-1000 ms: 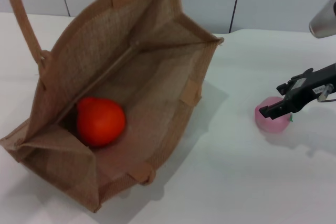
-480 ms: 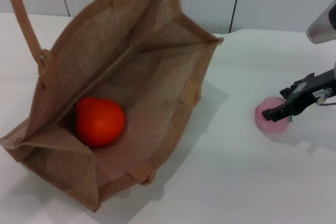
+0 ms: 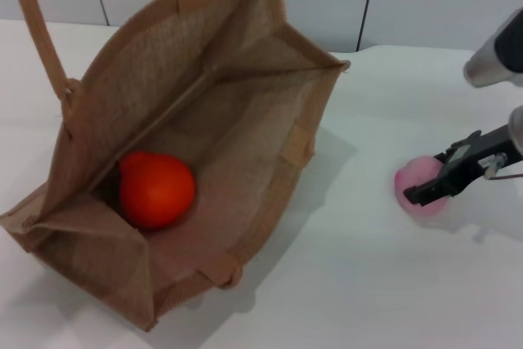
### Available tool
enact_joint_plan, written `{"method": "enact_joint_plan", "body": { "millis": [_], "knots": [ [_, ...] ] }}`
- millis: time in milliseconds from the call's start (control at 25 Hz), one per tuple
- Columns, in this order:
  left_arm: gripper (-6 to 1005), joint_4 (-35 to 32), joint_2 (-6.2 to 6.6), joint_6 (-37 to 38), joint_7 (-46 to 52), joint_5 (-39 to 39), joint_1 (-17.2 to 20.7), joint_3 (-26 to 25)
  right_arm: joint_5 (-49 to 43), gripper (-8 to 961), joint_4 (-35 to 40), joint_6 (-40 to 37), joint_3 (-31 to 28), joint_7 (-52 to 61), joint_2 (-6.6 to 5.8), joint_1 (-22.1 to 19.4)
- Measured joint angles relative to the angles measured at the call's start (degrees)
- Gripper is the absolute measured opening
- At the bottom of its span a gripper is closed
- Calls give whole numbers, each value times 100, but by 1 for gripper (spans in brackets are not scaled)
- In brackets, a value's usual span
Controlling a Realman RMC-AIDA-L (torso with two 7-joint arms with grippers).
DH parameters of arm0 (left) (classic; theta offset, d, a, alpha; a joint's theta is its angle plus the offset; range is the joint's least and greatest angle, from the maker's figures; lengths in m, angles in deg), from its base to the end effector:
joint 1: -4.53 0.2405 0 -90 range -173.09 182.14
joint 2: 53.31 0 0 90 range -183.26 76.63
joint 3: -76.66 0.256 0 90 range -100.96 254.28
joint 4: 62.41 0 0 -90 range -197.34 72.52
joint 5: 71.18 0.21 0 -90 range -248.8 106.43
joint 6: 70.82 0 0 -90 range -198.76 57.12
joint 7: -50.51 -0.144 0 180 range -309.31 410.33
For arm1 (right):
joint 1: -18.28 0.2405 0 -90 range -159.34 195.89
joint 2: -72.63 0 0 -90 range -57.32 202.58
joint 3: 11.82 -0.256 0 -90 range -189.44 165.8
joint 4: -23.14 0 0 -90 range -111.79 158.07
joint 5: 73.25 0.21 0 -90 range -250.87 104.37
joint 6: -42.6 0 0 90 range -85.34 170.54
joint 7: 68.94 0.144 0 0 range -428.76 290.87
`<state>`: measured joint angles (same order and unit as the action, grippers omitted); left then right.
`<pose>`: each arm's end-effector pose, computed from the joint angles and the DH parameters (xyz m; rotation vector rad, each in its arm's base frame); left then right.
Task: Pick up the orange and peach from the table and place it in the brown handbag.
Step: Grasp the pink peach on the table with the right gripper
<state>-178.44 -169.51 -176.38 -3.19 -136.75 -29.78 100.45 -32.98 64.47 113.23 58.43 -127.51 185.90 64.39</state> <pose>-0.1075 0.3008 0.2393 -2.2159 -0.2173 -0.4374 0.2318 0.4092 -0.0114 -2.6893 0.7803 -0.3945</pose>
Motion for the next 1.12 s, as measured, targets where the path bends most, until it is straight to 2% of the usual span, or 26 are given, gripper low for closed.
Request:
{"method": "enact_joint_plan", "body": {
  "millis": [160, 400, 800, 1120],
  "knots": [
    [108, 2, -4, 0, -1, 5, 0, 12, -78, 857, -304, -40, -2, -3, 4, 178],
    [108, 11, -7, 0, -53, 17, 2, 12, -90, 856, -331, -27, -45, 132, 3, 215],
    [108, 11, -9, 0, -69, 18, 22, -33, -97, 784, -301, -32, -19, 384, -15, 233],
    [109, 0, -9, 0, -80, 13, 39, -45, -276, 735, -182, -35, 2, 397, 82, 232]
  ]
}}
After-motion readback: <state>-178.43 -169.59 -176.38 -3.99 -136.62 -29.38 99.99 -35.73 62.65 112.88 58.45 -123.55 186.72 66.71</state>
